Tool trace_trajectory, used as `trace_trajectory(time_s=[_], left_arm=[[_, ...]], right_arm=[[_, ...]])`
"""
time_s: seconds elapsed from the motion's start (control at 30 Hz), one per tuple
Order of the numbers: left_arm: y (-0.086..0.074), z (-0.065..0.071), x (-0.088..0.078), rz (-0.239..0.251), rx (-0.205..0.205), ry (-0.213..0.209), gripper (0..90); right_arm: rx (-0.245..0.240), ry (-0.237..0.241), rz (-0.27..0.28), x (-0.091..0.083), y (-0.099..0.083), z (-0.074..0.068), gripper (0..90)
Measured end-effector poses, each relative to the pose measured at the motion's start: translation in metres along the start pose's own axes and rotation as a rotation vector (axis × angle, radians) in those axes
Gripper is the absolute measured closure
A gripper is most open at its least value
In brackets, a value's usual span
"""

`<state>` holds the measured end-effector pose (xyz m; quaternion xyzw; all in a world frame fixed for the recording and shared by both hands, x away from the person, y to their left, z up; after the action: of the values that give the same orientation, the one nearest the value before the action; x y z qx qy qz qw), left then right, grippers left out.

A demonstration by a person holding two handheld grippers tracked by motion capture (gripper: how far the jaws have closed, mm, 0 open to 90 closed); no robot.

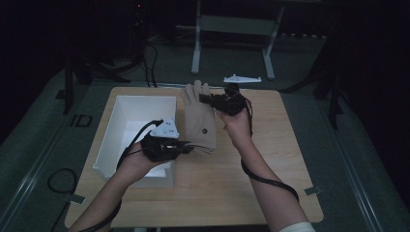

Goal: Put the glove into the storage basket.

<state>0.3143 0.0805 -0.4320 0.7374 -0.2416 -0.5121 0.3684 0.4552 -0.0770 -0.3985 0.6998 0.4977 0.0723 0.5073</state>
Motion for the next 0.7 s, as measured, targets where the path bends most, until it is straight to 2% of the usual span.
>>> trace_trajectory(time_s=[0.23,0.53,0.7], left_arm=[[-0.012,-0.004,-0.019,-0.002,-0.019,0.028,82.5],[-0.028,-0.006,-0.040,-0.016,-0.024,0.057,82.4],[-0.041,-0.007,-0.054,-0.032,-0.049,0.074,82.4]], right_arm=[[-0.007,0.027,-0.010,0.017,0.003,-0.017,79.9],[-0.021,0.057,-0.030,0.043,0.003,-0.039,80.0],[-0.020,0.080,-0.039,0.058,0.001,-0.051,79.9]])
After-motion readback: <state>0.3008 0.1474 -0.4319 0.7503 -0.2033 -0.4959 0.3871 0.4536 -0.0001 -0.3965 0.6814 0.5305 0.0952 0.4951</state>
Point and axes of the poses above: each handheld gripper's, and its own axes: x roughly forward along the jaws, y roughly out of its top, z roughly to its right, the point moved 5 cm from there along x, roughly forward along the jaws, and after that the axes turned 14 degrees about x, right-handed, at the moved point
